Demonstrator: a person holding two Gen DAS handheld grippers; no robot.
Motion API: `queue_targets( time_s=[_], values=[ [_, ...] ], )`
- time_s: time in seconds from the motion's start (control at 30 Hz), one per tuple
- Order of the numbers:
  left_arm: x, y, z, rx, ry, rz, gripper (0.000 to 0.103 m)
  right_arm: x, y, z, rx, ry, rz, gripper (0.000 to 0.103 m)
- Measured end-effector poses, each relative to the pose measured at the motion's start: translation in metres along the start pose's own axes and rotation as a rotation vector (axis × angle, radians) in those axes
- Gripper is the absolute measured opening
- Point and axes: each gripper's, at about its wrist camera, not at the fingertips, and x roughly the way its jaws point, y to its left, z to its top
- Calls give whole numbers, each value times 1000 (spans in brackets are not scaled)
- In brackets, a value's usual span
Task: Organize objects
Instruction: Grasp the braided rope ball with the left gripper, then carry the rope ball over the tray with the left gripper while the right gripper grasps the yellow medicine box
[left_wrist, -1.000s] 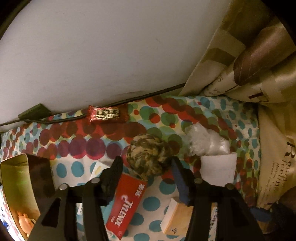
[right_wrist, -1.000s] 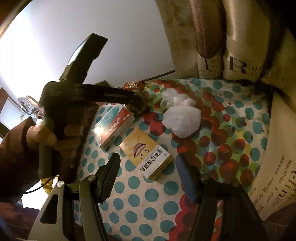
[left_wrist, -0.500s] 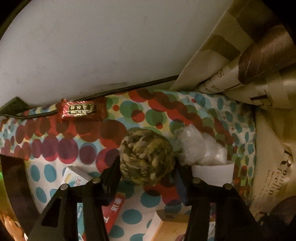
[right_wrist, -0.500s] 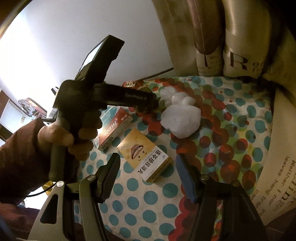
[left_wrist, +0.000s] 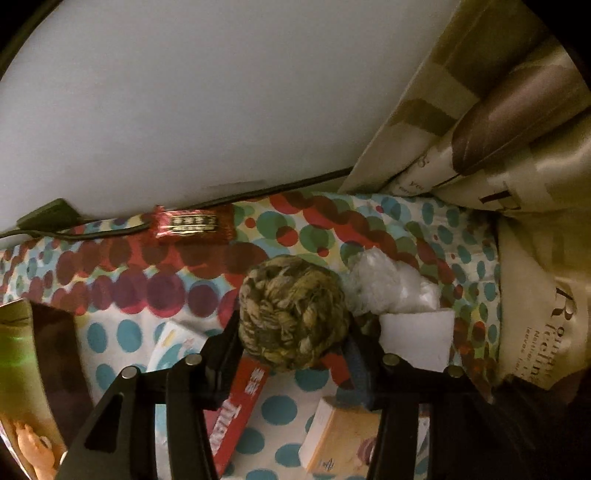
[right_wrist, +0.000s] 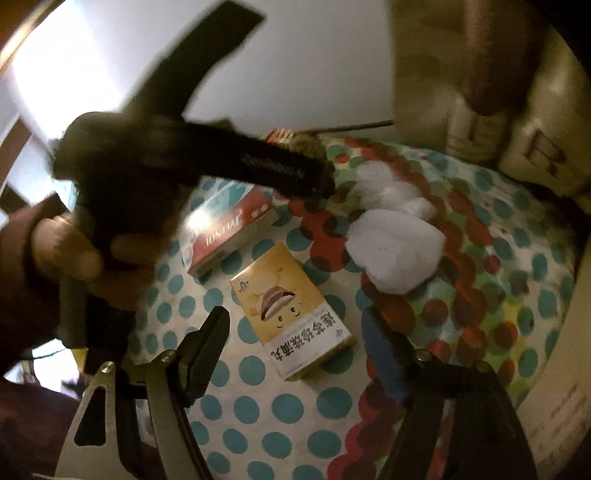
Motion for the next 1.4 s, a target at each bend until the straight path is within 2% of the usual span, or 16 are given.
queue_targets(
  time_s=[0.27,0.5,0.53,0.6,0.67,0.97,1.17,1.4],
  values=[
    [-35,21,4,-53,-60,-3,51,25,17,10,-144,82,-35,73],
    [-86,50,-16,-106,-116,5,51,37,24,11,-198,104,-90,73],
    [-92,54,-20,-113,-122,12,51,38,24,10,-202,104,-95,72],
    [-101,63,-30,-134,-131,33,51,39,25,10,-206,104,-100,65],
    [-111,79,-42,-168,-137,38,51,40,24,9,-206,109,-105,63],
    [-126,130,-90,-279,-123,95,51,39,30,8,-191,92,-122,53],
    [-136,158,-121,-325,-111,118,51,34,50,11,-177,62,-110,53],
    [-141,172,-153,-312,-79,128,51,28,81,10,-195,42,-90,53]
  ],
)
